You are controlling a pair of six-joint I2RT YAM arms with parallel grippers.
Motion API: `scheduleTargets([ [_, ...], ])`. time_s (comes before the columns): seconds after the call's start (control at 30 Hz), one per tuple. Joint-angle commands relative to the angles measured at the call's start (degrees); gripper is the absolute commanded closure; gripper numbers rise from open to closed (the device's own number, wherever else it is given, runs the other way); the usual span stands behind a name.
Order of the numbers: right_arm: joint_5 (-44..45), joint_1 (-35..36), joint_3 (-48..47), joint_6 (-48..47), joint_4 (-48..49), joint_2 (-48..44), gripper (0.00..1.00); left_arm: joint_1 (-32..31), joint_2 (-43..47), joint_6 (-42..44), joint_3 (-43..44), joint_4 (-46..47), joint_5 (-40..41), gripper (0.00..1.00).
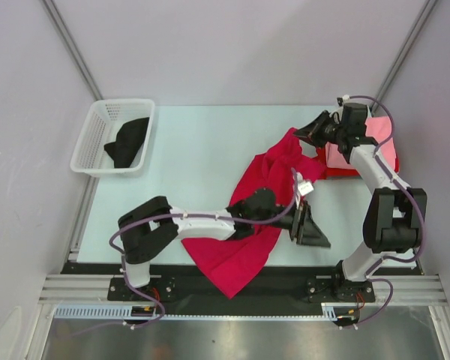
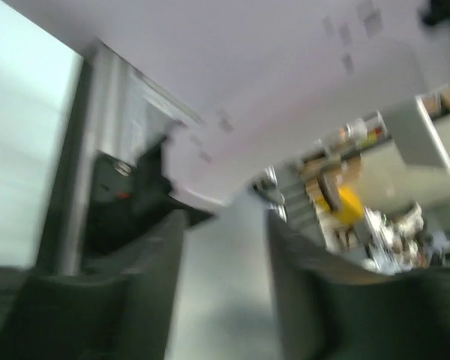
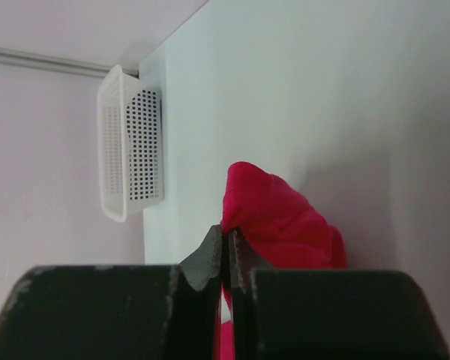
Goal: Fold and stack the t-shirts
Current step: Flatten the tshirt out
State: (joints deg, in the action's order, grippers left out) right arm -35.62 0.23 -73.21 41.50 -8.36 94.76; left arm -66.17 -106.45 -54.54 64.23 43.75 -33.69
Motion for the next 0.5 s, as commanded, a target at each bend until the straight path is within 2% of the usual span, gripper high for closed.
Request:
scheduleTargets([
  [0.0,3.7,0.3,0.8,-3.5,4.4,-5.3,0.97,-4.8,4.9,4.3,-0.3,0.2,-3.4,0.43],
  [0.03,4.1,0.2,1.7,-3.7,4.3,-5.7,0.96,-4.8,6.5,6.4,-0.8,-2.8,-1.7,0.32],
  [0.1,4.8,0.3,2.4,-4.5,3.8,-6.6,0.92,-4.6,12.4,14.2,-0.7,-15.9,3.7,0.22],
  [0.13,5.3,0.3,2.6,-4.7,3.5,-7.5,0.91,-4.5,14.4,16.8,0.1,-21.9,11.3,0.15],
  [0.17,6.1,0.3,3.3,-4.9,3.3,-8.0,0.90,-4.5,15.8,21.4,1.1,-33.9,15.3,0.14],
  [0.23,7.0,0.3,4.3,-5.7,3.1,-9.4,0.89,-4.3,20.0,24.5,3.1,-47.8,25.3,0.11],
  [0.33,8.5,0.3,6.2,-6.1,3.6,-10.6,0.90,-1.3,26.4,25.5,-0.8,-53.2,29.3,0.11],
  [0.47,9.6,0.5,7.9,-6.3,4.6,-12.5,0.89,8.9,32.8,24.6,-10.3,-52.3,26.7,0.14],
])
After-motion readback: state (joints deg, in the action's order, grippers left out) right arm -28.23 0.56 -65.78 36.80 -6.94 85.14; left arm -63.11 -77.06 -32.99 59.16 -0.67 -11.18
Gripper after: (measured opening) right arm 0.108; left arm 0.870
